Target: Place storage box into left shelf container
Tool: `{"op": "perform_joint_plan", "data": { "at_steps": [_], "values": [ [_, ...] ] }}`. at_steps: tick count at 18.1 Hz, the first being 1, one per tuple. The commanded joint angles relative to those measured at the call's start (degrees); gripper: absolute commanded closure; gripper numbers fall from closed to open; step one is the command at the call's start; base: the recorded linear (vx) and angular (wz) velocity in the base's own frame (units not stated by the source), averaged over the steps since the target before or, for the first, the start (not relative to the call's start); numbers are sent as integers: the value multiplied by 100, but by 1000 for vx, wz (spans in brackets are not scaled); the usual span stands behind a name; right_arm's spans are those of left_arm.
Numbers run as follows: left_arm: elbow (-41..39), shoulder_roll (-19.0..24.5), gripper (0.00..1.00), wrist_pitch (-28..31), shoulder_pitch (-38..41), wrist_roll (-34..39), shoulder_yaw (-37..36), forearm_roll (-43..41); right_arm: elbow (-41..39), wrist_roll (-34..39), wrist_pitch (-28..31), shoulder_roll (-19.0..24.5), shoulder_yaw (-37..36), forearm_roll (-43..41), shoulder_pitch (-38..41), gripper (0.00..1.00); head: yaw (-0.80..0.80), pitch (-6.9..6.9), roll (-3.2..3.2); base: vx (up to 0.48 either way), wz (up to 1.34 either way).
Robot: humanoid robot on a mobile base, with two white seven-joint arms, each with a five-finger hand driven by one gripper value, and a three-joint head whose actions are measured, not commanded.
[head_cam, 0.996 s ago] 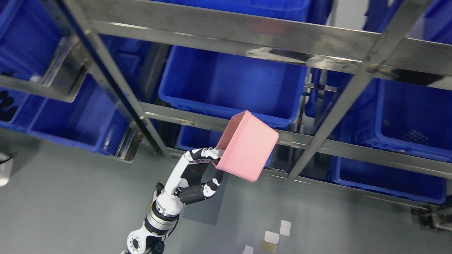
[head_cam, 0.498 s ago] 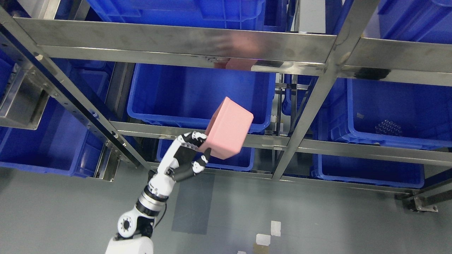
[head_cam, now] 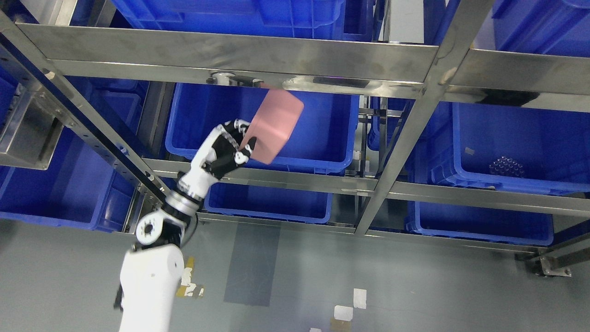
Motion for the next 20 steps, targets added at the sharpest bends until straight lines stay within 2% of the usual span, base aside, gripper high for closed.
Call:
{"op": "perform_joint_plan", "data": {
  "at_steps": [1, 3, 5, 8, 12, 13, 14, 15, 16, 18, 20],
  "values": [
    [3197, 101, 90, 66, -1939, -4, 517, -1134, -100, -11, 3, -100, -17, -9, -44, 0, 0, 0, 0, 0, 0],
    [3393, 101, 88, 57, -2117, -39, 254, -2108, -100, -2, 3, -100, -17, -9, -44, 0, 0, 0, 0, 0, 0],
    [3473, 101, 87, 31, -2126, -66, -237, -2621, -100, -11, 3, -100, -17, -9, -44, 0, 0, 0, 0, 0, 0],
    [3552, 101, 86, 31, -2153, -57, -705, -2676, -100, -2, 3, -100, -17, -9, -44, 0, 0, 0, 0, 0, 0],
    [3491, 101, 83, -100, -2127, -74, -400, -2597, -100, -2, 3, -100, -17, -9, -44, 0, 0, 0, 0, 0, 0],
    [3308, 101, 73, -310, -1996, -75, -128, -2545, -100, -11, 3, -100, -17, -9, -44, 0, 0, 0, 0, 0, 0],
    [3089, 101, 57, -390, -1864, -48, 40, -2501, -100, -2, 3, -100, -17, -9, -44, 0, 0, 0, 0, 0, 0],
    [2747, 101, 26, -409, -1697, 4, 146, -2283, -100, -11, 3, -100, -17, -9, -44, 0, 0, 0, 0, 0, 0],
    [2439, 101, 14, -452, -1530, 5, 182, -1967, -100, -2, 3, -100, -17, -9, -44, 0, 0, 0, 0, 0, 0],
    [1675, 101, 5, -470, -1135, 22, 331, -1518, -100, -2, 3, -100, -17, -9, -44, 0, 0, 0, 0, 0, 0],
    [552, 101, 2, -549, -477, 581, 367, -1314, -100, -2, 3, -100, -17, -9, -44, 0, 0, 0, 0, 0, 0]
  ]
}}
